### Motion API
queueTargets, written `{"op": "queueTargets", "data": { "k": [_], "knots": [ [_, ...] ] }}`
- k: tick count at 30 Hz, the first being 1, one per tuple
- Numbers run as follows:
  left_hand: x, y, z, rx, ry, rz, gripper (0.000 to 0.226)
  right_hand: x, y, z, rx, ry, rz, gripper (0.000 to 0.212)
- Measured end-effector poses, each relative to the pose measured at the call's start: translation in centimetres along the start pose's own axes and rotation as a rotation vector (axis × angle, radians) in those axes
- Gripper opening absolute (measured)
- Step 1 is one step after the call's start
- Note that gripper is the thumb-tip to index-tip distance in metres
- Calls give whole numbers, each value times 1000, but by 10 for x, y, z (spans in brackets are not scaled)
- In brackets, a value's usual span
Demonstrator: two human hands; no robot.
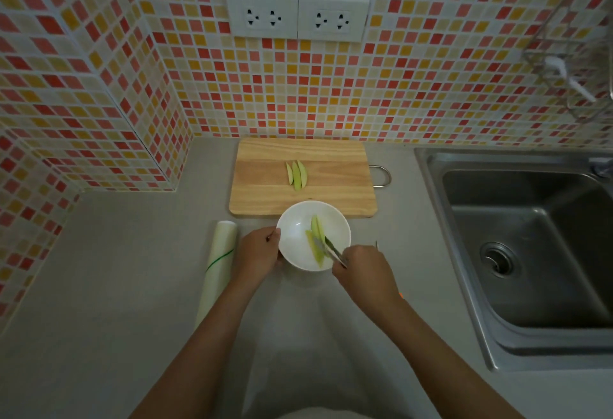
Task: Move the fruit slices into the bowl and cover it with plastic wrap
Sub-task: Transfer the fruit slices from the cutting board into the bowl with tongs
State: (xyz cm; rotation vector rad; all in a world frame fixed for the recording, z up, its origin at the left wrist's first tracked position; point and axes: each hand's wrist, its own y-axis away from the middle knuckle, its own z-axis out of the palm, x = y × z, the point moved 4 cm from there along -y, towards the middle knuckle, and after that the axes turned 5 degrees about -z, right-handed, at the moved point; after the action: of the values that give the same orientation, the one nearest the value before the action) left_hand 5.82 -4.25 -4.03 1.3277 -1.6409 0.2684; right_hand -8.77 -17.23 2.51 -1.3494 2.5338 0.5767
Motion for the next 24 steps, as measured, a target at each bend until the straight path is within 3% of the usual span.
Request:
{"op": "queueTargets", "data": {
  "k": [3,9,11,16,24],
  "knots": [
    [-1,-2,0,2,-3,0,33,-4,-1,2,-14,70,6,25],
    [-2,-3,1,-1,10,8,34,-21,-48,-42,193,-43,-3,23],
    [-3,-3,2,-6,38,-6,33,-30,-77,-47,175,-80,5,26],
    [-2,-2,1,-6,16,-6,35,-48,-129,-32,90,-27,-13,6],
    [0,-1,1,-11,21,-3,35,-47,-148,-19,91,-4,51,12]
  ]
}}
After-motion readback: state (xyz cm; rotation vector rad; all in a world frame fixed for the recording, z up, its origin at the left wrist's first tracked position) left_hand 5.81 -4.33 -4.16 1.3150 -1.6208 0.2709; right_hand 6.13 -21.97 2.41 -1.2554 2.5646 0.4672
